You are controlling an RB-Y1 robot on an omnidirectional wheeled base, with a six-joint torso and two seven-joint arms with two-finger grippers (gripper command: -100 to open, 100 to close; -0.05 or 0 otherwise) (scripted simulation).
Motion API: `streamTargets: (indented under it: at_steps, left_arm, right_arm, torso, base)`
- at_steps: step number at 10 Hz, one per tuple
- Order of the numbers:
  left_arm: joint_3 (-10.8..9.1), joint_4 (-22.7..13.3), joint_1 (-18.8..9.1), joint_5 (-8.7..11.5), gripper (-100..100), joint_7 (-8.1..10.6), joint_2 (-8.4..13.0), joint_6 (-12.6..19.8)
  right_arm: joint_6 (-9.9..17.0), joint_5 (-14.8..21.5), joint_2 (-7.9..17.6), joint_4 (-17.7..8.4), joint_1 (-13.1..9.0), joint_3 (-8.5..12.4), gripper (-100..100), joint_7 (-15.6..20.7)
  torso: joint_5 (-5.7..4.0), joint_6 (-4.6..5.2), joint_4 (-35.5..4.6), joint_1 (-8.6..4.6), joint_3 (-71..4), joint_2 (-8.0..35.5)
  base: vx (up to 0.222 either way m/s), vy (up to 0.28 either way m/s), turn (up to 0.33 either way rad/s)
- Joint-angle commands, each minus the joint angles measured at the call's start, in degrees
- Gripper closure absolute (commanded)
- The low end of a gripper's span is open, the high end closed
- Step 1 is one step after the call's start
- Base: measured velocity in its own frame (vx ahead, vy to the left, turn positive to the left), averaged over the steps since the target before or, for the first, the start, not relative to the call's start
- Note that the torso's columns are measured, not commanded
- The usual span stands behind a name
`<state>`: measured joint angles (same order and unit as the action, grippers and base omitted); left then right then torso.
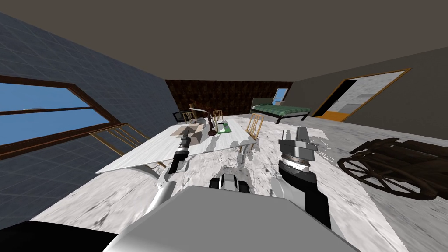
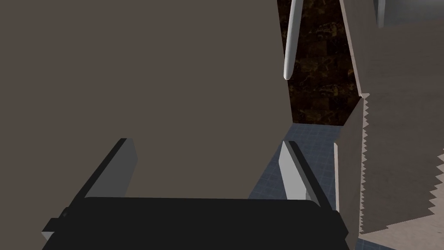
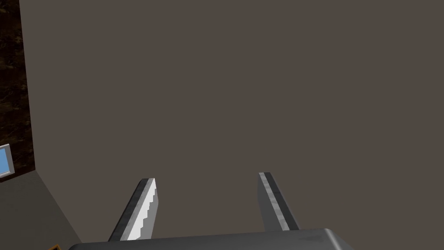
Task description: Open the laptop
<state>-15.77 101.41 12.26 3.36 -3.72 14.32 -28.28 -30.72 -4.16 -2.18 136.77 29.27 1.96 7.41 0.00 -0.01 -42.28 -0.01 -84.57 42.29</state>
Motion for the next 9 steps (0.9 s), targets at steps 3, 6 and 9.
streamTargets:
  at_steps: [3, 6, 9]
  left_arm:
    - [-1.93, -6.35, -3.45, -0.39, -100, -1.09, 0.62, -1.57]
    - [-3.57, -11.32, -6.73, -0.95, -100, -2.1, 1.09, -2.77]
    - [-4.97, -16.01, -10.0, -1.76, -100, -3.15, 1.41, -3.82]
  right_arm:
    - [0.0, 0.0, 0.0, 0.0, 0.0, 0.0, 0, 0.0]
    - [0.0, 0.0, 0.0, 0.0, 0.0, 0.0, 0, 0.0]
    - [0.0, 0.0, 0.0, 0.0, 0.0, 0.0, 0, 0.0]
  torso:
    - [0.0, 0.02, 0.0, -0.01, 0.0, -0.01]
    - [0.07, 0.05, 0.09, 0.1, -0.11, -0.18]
    - [0.17, 0.14, 0.22, 0.2, -0.23, -0.4]
  base:
    - [0.009, -0.011, -0.033]
    - [0.014, -0.017, -0.035]
    - [0.017, -0.026, -0.047]
